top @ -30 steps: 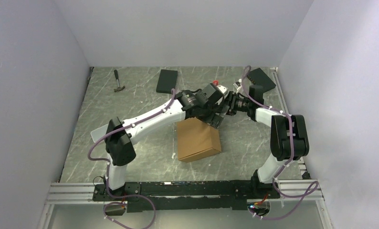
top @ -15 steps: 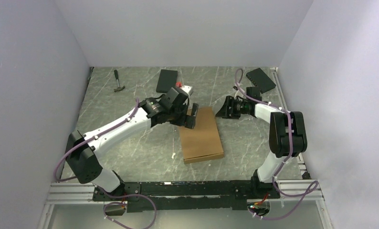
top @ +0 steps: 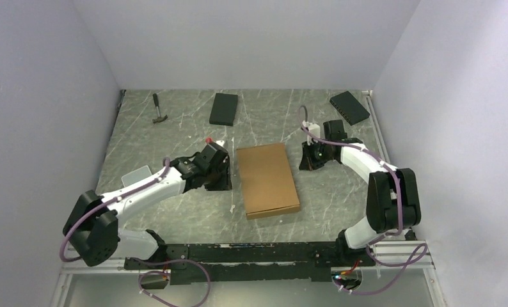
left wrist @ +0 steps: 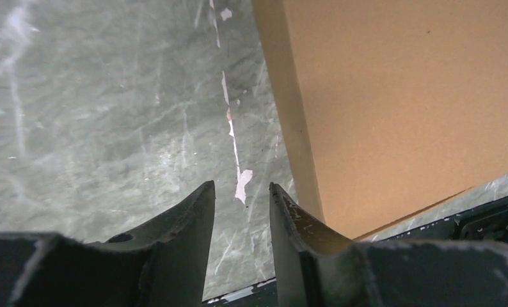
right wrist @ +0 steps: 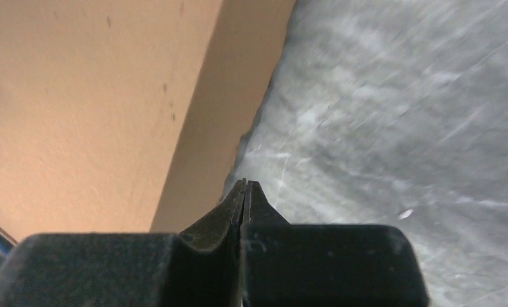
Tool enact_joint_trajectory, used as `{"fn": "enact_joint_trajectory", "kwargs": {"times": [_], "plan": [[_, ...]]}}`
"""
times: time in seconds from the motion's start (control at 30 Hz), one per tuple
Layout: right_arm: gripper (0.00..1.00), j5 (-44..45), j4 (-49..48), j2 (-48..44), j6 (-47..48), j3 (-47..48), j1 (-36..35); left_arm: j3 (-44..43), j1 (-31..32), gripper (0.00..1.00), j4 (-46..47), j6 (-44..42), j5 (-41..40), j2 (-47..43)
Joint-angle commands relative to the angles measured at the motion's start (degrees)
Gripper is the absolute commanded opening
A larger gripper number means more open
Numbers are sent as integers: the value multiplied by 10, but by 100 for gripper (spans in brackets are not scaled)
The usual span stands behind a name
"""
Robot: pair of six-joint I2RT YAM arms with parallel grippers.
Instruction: Fold the paper box
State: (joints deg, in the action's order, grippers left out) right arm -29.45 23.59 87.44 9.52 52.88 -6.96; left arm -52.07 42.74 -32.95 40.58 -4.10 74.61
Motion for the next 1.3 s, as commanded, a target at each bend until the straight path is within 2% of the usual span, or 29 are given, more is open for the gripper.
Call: {"fn": "enact_joint_trajectory", "kwargs": {"times": [0.0, 0.2, 0.33, 0.47, 0.53, 0.63, 0.8, 0.9, 1.07, 1.27], "plan": [[0, -15, 77, 34, 69, -10, -9, 22, -1, 41, 102, 44, 61, 37], [0, -76, 105, 82, 70, 16, -59, 31, -1, 39, 183, 57, 134, 100], [0, -233, 154, 166, 70, 62, -72, 20, -1, 40, 228, 67, 177, 145], [0, -290, 137, 211, 15, 105, -75, -11, -1, 40, 242, 71, 182, 185], [0, -267, 117, 232, -25, 134, -74, -37, -2, 40, 229, 67, 172, 205], [0, -200, 116, 245, -38, 172, -69, -75, -13, 41, 197, 58, 144, 231], [1, -31, 78, 192, -27, 136, -27, -76, -61, 43, 201, 64, 135, 239], [2, 14, 82, 158, 10, 118, 14, -64, -73, 45, 200, 58, 139, 224], [1, 28, 103, 107, 54, 55, 13, -28, -73, 46, 191, 53, 145, 175], [0, 2, 136, 112, 54, 49, -6, 30, -67, 45, 237, 88, 184, 157]]}}
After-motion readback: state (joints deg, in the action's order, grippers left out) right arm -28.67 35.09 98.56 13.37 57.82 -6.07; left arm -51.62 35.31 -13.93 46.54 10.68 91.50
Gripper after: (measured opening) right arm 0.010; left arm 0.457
